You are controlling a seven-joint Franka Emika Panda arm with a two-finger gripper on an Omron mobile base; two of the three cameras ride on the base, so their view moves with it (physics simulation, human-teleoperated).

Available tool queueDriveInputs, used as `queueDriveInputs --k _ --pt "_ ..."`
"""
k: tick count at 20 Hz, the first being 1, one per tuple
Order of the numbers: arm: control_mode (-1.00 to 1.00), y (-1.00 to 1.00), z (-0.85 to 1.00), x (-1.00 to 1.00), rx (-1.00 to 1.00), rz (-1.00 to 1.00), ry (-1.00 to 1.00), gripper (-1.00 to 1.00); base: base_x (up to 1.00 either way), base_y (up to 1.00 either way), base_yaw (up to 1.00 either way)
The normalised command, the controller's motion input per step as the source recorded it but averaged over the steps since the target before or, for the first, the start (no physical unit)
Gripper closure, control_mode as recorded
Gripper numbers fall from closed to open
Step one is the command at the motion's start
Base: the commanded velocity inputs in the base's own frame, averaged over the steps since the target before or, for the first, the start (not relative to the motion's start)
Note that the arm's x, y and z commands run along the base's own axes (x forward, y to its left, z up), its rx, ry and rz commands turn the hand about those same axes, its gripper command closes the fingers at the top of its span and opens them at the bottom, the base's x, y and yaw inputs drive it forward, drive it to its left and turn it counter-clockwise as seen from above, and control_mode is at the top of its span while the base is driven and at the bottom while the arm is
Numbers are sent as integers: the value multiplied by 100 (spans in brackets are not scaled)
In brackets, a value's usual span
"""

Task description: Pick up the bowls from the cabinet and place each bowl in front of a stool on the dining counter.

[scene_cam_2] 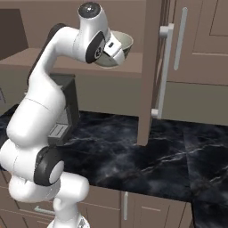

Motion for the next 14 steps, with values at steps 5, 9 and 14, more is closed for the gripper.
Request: queueDriveInputs --k 5,9,14 --pt "-100 17 -32 -99 0 18 12 100 0 0 0" --pt "-100 7 -31 -99 0 18 6 100 0 0 0" --pt "-100 1 -21 -92 0 14 1 100 0 0 0"
